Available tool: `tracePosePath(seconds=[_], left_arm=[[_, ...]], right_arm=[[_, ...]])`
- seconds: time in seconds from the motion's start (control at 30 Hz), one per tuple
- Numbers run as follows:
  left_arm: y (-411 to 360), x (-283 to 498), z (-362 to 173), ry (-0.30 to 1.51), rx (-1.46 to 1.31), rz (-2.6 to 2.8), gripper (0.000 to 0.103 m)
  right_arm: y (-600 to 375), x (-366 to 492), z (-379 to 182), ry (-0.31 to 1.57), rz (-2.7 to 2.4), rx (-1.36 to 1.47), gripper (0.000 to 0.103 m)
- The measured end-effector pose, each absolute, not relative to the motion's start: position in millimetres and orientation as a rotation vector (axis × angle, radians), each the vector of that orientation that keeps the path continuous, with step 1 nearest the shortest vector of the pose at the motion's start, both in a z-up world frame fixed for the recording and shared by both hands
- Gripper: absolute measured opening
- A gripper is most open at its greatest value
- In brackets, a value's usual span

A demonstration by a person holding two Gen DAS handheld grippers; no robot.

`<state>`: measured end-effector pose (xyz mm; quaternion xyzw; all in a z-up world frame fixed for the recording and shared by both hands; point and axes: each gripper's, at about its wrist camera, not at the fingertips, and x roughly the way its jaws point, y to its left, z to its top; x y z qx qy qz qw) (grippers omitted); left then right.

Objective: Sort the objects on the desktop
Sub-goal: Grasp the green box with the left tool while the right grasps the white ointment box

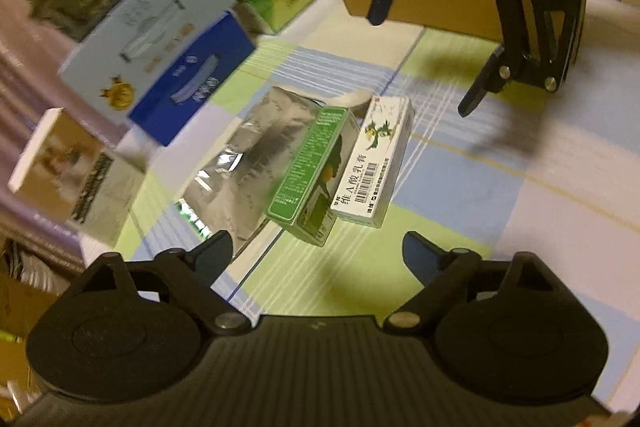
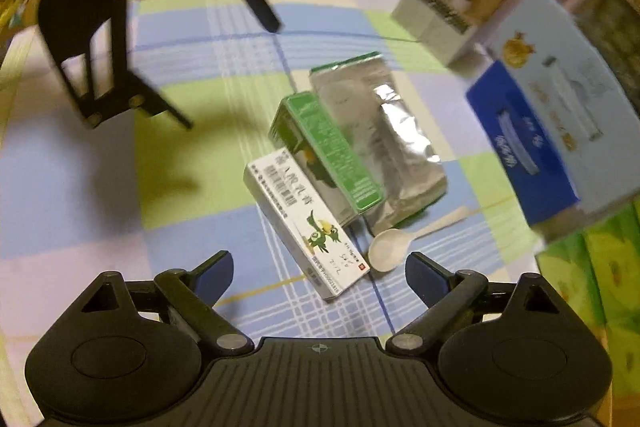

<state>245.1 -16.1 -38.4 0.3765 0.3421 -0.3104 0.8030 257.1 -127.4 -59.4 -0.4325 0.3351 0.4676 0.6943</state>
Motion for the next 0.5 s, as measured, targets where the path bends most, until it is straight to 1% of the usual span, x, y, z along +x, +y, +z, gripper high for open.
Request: tracePosePath(seconds=[0.03, 0.07, 0.13, 0.37, 0.47, 0.5], left_arm=[[-19, 250, -43, 0.74, 0.823, -0.677, 0.081], [-21, 255, -48, 0.747, 0.835, -0.685, 0.08], [-24, 262, -54, 0.749, 0.848, -0.701, 0.079], [-32, 289, -73, 0.735, 0.902, -0.752, 0.079], [-31, 301, -77, 0.743, 0.895, -0.761, 0.078], [-30, 304, -78, 0.748, 0.891, -0.764, 0.075]], right_arm=[[-125, 261, -65, 0.757, 1.053, -0.982, 0.09], [-125, 264, -69, 0.762, 1.059, -0.988, 0.089], [-122, 273, -78, 0.781, 1.074, -0.988, 0.086], [-109, 288, -97, 0.795, 1.115, -1.039, 0.081], [-105, 295, -103, 0.805, 1.121, -1.04, 0.074], [-103, 296, -106, 0.81, 1.122, -1.044, 0.072]])
